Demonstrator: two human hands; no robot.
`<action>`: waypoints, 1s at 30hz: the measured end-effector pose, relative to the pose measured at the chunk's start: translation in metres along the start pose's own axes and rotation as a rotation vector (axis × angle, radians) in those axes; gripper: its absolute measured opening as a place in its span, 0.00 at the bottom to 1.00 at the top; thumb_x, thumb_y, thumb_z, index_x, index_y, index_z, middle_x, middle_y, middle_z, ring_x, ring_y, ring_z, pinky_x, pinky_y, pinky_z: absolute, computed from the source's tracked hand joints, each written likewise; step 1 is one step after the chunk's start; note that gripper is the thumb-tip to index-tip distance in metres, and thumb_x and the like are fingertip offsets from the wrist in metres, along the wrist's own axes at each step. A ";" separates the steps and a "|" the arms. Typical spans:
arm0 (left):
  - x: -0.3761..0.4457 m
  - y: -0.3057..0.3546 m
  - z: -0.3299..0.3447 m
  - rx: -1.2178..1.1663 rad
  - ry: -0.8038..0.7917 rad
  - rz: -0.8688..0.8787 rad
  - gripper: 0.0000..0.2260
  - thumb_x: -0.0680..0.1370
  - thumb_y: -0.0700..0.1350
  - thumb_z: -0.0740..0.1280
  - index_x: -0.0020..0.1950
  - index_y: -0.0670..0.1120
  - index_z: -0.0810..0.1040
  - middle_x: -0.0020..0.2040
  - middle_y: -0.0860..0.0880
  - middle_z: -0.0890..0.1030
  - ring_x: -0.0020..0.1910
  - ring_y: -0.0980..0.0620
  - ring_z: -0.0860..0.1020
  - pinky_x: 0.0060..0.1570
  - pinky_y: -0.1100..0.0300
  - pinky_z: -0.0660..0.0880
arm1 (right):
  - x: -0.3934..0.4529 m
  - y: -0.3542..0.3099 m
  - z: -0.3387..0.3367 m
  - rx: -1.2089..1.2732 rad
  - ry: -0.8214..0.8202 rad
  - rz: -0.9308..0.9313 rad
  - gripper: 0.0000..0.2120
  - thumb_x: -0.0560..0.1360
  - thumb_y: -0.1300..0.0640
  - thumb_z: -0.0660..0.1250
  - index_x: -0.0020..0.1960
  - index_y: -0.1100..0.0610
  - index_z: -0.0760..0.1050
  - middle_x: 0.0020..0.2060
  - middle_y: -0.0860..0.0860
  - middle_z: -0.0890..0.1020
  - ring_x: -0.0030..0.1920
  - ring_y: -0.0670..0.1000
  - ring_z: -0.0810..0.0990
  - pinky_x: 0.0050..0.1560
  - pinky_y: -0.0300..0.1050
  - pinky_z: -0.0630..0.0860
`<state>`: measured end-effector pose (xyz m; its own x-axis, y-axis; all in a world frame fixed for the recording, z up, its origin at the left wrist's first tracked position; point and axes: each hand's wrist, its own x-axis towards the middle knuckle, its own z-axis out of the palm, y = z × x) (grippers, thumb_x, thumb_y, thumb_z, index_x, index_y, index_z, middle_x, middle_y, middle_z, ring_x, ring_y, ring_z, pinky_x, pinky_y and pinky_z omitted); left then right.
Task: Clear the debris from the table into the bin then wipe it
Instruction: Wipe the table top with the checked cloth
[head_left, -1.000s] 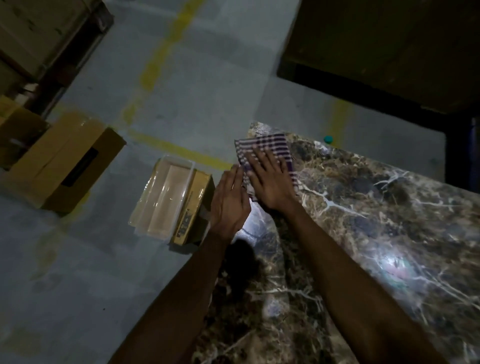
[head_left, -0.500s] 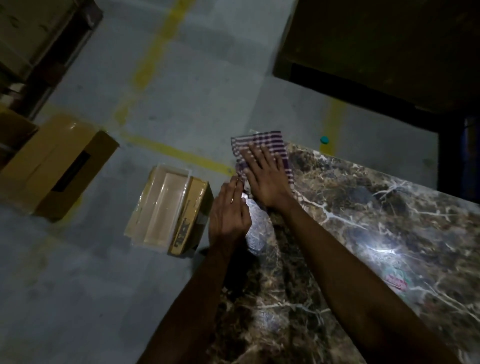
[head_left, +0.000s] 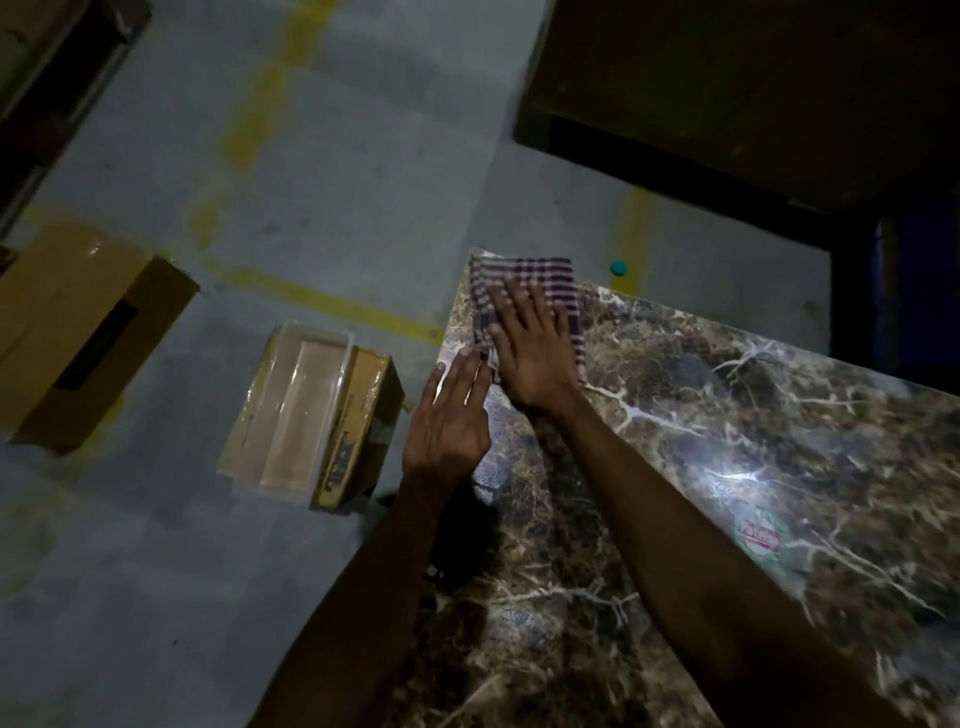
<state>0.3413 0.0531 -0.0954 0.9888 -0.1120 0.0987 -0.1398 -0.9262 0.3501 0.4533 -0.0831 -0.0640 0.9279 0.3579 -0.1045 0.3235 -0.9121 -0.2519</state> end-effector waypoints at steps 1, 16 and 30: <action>0.000 0.001 -0.002 -0.003 -0.009 0.004 0.28 0.80 0.41 0.61 0.81 0.41 0.65 0.82 0.42 0.63 0.82 0.46 0.60 0.80 0.45 0.59 | -0.015 0.005 0.001 -0.002 -0.021 -0.025 0.27 0.87 0.44 0.43 0.85 0.46 0.48 0.84 0.48 0.50 0.84 0.53 0.46 0.81 0.58 0.44; 0.000 0.001 -0.012 -0.172 -0.024 -0.079 0.25 0.84 0.44 0.53 0.82 0.47 0.63 0.82 0.49 0.63 0.82 0.50 0.59 0.81 0.52 0.54 | -0.013 0.018 -0.006 0.013 -0.002 0.103 0.27 0.87 0.44 0.42 0.85 0.48 0.47 0.84 0.51 0.49 0.84 0.56 0.45 0.81 0.60 0.42; -0.002 0.006 -0.010 -0.139 0.069 -0.059 0.23 0.83 0.43 0.59 0.79 0.44 0.68 0.80 0.47 0.68 0.80 0.49 0.63 0.80 0.51 0.57 | -0.045 0.032 -0.001 0.066 0.077 0.319 0.28 0.86 0.43 0.43 0.85 0.47 0.49 0.84 0.52 0.51 0.84 0.58 0.46 0.81 0.62 0.44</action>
<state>0.3381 0.0512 -0.0837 0.9903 -0.0292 0.1359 -0.0919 -0.8711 0.4824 0.4218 -0.1284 -0.0665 0.9926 0.0375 -0.1156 0.0035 -0.9598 -0.2806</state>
